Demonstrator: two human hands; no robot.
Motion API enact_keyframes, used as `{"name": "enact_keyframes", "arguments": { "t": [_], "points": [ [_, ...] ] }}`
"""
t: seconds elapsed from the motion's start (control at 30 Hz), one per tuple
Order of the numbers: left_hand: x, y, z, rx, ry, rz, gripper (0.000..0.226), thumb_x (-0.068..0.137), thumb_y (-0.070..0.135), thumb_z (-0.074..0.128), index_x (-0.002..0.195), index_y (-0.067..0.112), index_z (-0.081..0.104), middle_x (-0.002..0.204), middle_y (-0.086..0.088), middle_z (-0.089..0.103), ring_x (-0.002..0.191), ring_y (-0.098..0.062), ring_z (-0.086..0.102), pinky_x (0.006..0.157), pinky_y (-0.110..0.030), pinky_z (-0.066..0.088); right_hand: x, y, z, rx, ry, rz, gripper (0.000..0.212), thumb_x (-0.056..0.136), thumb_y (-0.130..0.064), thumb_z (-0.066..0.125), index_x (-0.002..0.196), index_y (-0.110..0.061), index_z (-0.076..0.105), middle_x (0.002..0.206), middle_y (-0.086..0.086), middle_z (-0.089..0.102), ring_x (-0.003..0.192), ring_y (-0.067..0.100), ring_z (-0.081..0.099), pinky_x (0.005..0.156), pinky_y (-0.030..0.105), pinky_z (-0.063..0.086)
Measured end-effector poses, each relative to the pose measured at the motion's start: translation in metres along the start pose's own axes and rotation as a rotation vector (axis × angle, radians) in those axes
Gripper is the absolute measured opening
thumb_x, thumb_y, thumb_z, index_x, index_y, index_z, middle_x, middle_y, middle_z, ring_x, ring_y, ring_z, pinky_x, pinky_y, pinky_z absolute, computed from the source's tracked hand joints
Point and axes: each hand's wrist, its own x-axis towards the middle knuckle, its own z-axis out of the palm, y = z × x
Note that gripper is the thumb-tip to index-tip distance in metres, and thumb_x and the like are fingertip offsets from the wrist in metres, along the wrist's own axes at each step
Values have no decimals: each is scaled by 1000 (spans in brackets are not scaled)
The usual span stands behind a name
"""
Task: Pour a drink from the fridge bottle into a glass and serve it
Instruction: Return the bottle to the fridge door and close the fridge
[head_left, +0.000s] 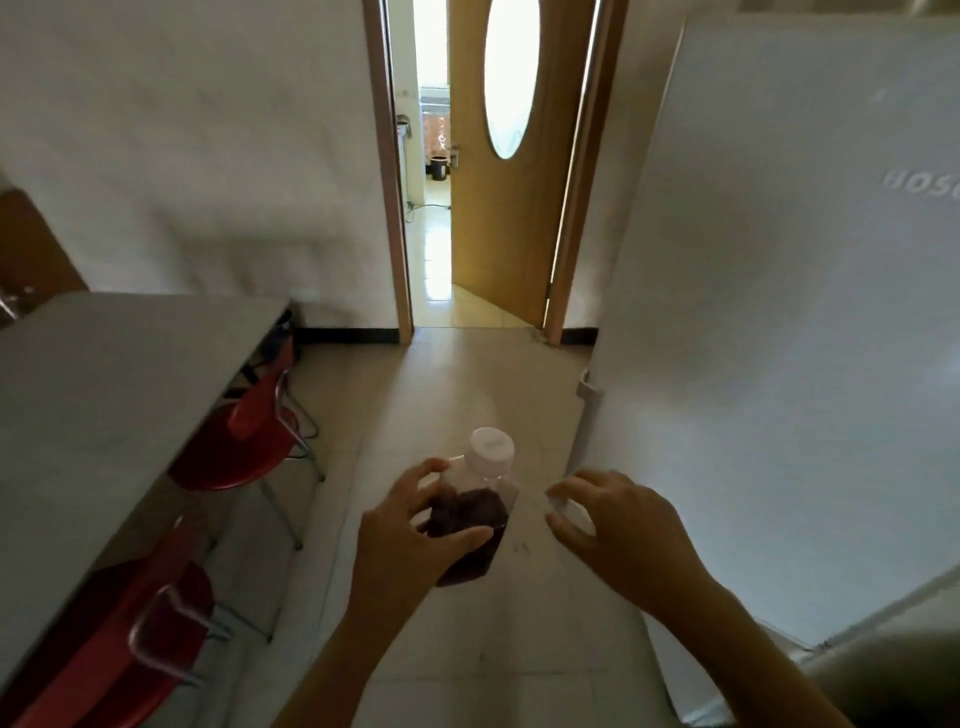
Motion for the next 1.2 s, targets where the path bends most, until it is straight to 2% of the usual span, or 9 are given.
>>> {"name": "enact_keyframes", "arguments": {
  "t": [0.2, 0.33, 0.5, 0.57, 0.77, 0.93, 1.1, 1.2],
  "points": [
    [75, -12, 5, 43, 55, -23, 69, 41, 61, 81, 103, 60, 50, 101, 16, 71, 96, -5, 68, 74, -37, 61, 93, 21, 8, -1, -37, -74, 31, 87, -54, 47, 109, -36, 60, 114, -15, 63, 86, 3, 60, 75, 15, 42],
    [119, -16, 8, 41, 60, -12, 67, 42, 59, 81, 101, 63, 48, 102, 13, 70, 96, -5, 68, 75, -36, 60, 146, 28, 9, 10, -29, -106, 32, 88, -51, 47, 112, -33, 60, 115, -13, 62, 90, 6, 60, 79, 21, 47],
    [178, -31, 5, 50, 54, -2, 65, 45, 47, 84, 101, 52, 53, 95, 20, 70, 95, -5, 68, 74, -33, 60, 207, 33, 18, 25, -35, -105, 33, 89, -51, 45, 114, -34, 57, 116, -14, 60, 95, 5, 58, 82, 22, 48],
    [206, -40, 1, 56, 40, 18, 64, 47, 47, 82, 104, 45, 52, 97, 18, 69, 96, -6, 68, 74, -30, 60, 235, 32, 24, 23, -30, -95, 33, 89, -50, 45, 114, -33, 57, 116, -14, 59, 94, 4, 57, 82, 23, 49],
    [304, -69, -18, 54, -84, 122, 69, 57, 46, 79, 116, 25, 51, 108, 1, 70, 100, -7, 67, 75, -21, 58, 319, 23, 47, 20, 27, 23, 33, 88, -51, 47, 113, -33, 59, 112, -14, 62, 84, 2, 54, 72, 17, 42],
    [393, -86, -31, 72, -244, 206, 67, 59, 47, 76, 116, 27, 48, 108, 7, 67, 101, -8, 66, 76, -16, 55, 378, 19, 55, 34, 64, 188, 35, 88, -52, 47, 115, -34, 58, 116, -12, 61, 94, 6, 56, 79, 24, 49],
    [466, -95, -12, 86, -382, 289, 79, 58, 54, 71, 123, 15, 51, 114, -4, 68, 102, -13, 66, 78, -25, 58, 413, 36, 56, 41, 114, 342, 36, 87, -52, 46, 115, -33, 58, 121, -10, 60, 101, 6, 55, 80, 23, 46],
    [502, -98, 14, 38, -463, 298, 76, 58, 52, 73, 123, 19, 50, 113, 1, 67, 102, -11, 66, 77, -20, 57, 429, 57, 56, 19, 112, 423, 37, 88, -53, 45, 117, -33, 57, 122, -10, 59, 103, 4, 53, 81, 21, 42]
  ]
}}
